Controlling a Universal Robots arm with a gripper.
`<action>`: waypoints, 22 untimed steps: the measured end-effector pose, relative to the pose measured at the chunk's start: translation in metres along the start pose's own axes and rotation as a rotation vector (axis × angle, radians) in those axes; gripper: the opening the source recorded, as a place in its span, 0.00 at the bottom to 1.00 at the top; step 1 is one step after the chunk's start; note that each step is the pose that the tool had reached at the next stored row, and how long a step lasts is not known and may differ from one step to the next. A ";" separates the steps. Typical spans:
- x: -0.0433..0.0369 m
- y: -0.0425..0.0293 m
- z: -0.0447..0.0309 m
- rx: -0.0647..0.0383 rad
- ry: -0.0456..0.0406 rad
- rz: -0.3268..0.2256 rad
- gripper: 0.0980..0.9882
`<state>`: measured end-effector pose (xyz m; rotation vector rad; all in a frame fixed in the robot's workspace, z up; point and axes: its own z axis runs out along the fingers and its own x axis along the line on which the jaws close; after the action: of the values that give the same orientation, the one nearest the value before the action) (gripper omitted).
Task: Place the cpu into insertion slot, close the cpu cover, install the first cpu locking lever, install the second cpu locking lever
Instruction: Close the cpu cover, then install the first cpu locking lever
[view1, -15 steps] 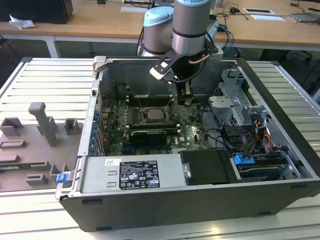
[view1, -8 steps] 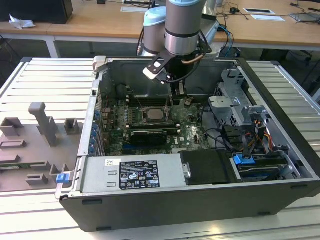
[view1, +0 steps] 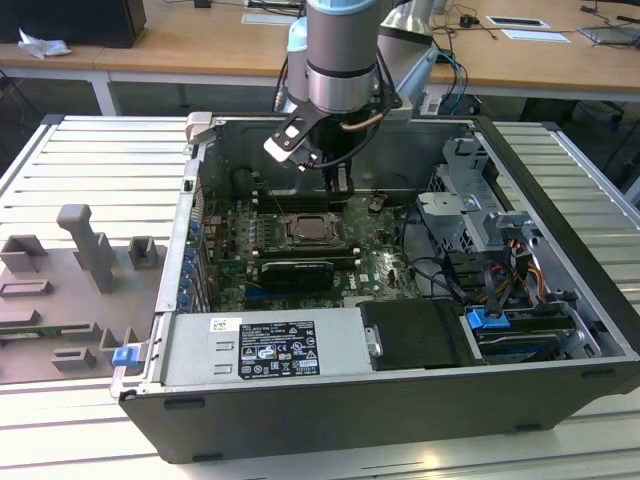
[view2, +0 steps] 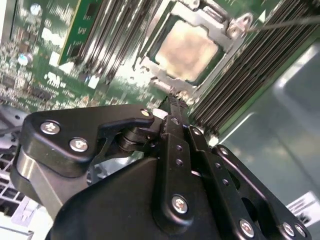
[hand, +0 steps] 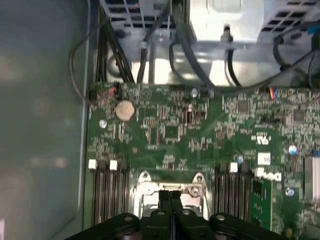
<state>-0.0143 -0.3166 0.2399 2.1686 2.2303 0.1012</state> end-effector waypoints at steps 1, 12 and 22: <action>0.0001 -0.0035 0.0016 -0.001 0.0000 0.000 0.01; 0.0009 -0.0220 0.0084 -0.002 -0.0014 0.000 0.01; 0.0010 -0.0252 0.0083 -0.002 -0.0014 0.000 0.01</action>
<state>-0.0389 -0.3161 0.2300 2.1669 2.2291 0.1014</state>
